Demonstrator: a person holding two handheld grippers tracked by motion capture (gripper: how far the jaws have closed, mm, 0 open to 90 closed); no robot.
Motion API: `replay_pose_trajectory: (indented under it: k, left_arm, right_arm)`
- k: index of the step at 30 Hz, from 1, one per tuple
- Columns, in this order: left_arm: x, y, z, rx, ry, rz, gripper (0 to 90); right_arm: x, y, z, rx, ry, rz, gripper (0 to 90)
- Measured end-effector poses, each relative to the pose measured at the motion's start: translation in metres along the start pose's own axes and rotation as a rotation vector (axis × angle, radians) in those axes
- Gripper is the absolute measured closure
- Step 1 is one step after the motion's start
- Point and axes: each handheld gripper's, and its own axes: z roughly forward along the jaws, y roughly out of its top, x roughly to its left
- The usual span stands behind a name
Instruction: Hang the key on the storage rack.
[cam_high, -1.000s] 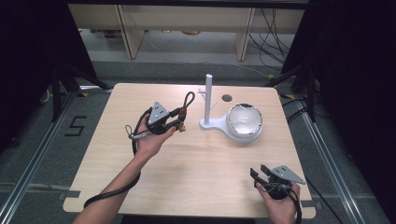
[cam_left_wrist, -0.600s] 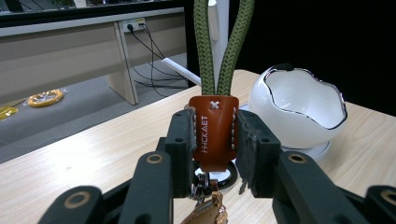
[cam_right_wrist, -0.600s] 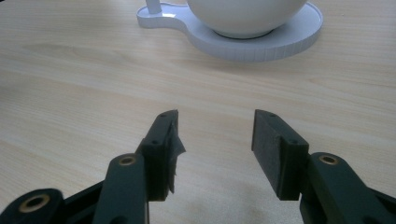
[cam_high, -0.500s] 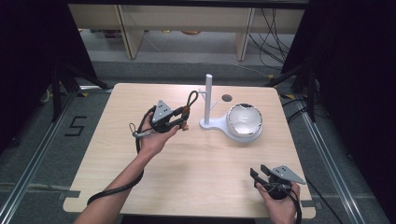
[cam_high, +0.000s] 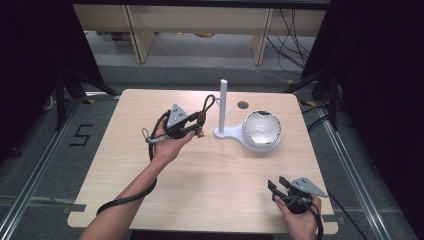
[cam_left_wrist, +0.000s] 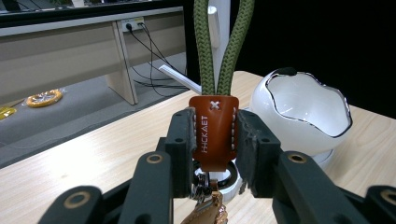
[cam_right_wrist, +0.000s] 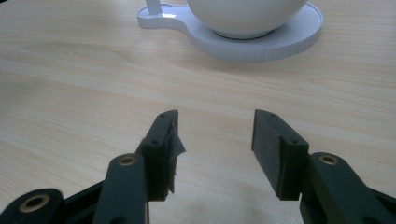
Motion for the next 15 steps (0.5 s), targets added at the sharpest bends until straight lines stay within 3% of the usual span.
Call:
replay_pose_trajectory:
  k: [3, 4, 5, 15]
  left_arm:
    - [0.0003, -0.0006, 0.0023, 0.002, 0.001, -0.003, 67.6]
    - [0.0006, -0.0008, 0.0028, 0.003, 0.003, -0.001, 67.6]
    - [0.001, -0.001, 0.0032, 0.007, 0.003, 0.0, 67.6]
    - [0.0016, -0.004, 0.0086, 0.018, 0.006, -0.008, 67.6]
  right_arm:
    - [0.0002, 0.0002, -0.0011, 0.012, 0.003, 0.006, 51.9]
    - [-0.0035, 0.0007, 0.0001, -0.002, 0.008, -0.036, 51.9]
    - [-0.0036, 0.0, 0.0025, -0.024, 0.018, -0.038, 51.9]
    - [-0.0043, 0.0002, 0.0019, -0.021, 0.011, -0.034, 51.9]
